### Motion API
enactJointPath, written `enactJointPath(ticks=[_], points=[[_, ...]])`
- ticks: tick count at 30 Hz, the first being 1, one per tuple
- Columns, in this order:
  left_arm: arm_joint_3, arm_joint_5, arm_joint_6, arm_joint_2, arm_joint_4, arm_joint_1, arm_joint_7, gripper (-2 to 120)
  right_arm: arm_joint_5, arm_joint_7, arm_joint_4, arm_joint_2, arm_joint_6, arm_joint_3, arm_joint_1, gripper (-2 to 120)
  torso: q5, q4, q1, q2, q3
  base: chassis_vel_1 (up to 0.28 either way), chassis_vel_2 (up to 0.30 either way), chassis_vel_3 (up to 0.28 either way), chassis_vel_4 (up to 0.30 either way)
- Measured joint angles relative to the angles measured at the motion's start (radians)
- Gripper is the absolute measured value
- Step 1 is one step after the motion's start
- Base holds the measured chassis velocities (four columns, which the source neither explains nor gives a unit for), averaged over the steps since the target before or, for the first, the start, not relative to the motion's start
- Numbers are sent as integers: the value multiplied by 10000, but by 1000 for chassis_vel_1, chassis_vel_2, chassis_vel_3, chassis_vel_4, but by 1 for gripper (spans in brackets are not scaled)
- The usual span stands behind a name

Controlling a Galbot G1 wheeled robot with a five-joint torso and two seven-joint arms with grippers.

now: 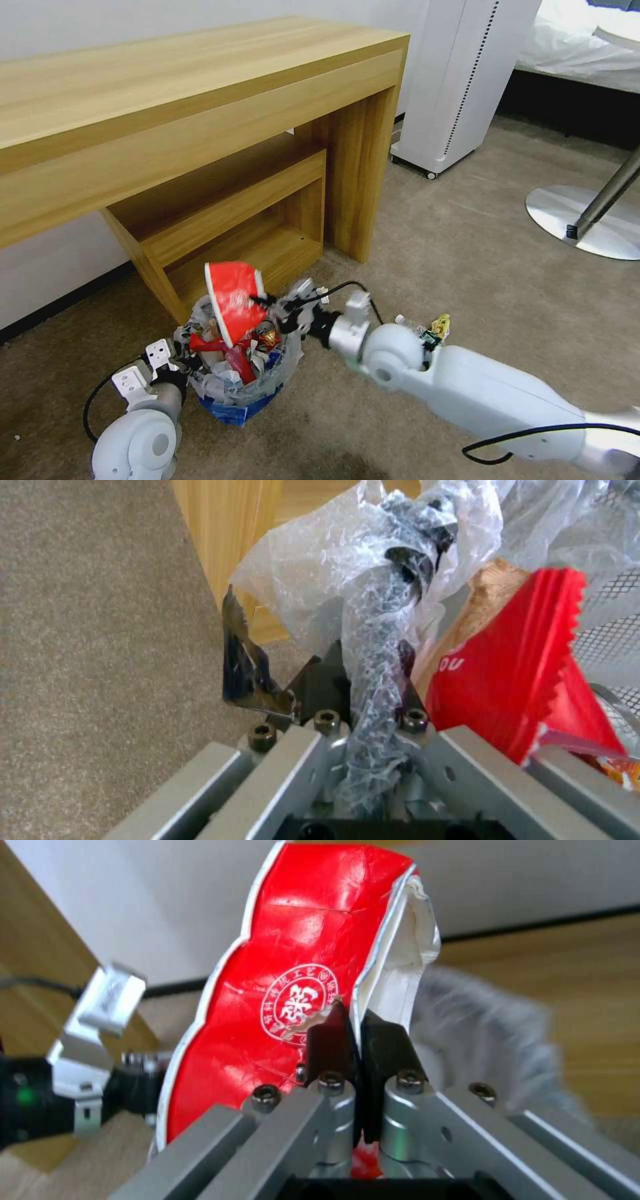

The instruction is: Pick up the trash bin and place the garbage on the floor into it.

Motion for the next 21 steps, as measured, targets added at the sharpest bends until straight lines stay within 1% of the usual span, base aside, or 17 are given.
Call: enactJointPath(ticks=[2,3,5,11,14,21], points=[[-25,2,0,-12,-37,13,0,0,157,423,-52,210,-321,-315,211,0,0,0,0,0,0,0,0,0,0],[-25,2,0,-12,-37,13,0,0,157,423,-52,210,-321,-315,211,0,0,0,0,0,0,0,0,0,0],[-58,10,-1,-19,-71,28,-2,0,248,924,-71,354,-610,-569,393,0,1,0,0,0,0,0,0,0,0],[-70,29,-17,-57,-99,60,-2,0,347,1465,-63,385,-970,-729,554,0,0,-1,0,0,0,0,0,0,0],[-70,60,-50,-86,-130,82,-2,0,472,2025,-17,411,-1424,-924,627,0,0,-2,0,0,0,0,0,0,0],[-105,94,-72,-107,-143,120,1,0,625,2588,9,605,-1967,-1235,636,0,1,-1,0,-1,0,0,0,0,0]])
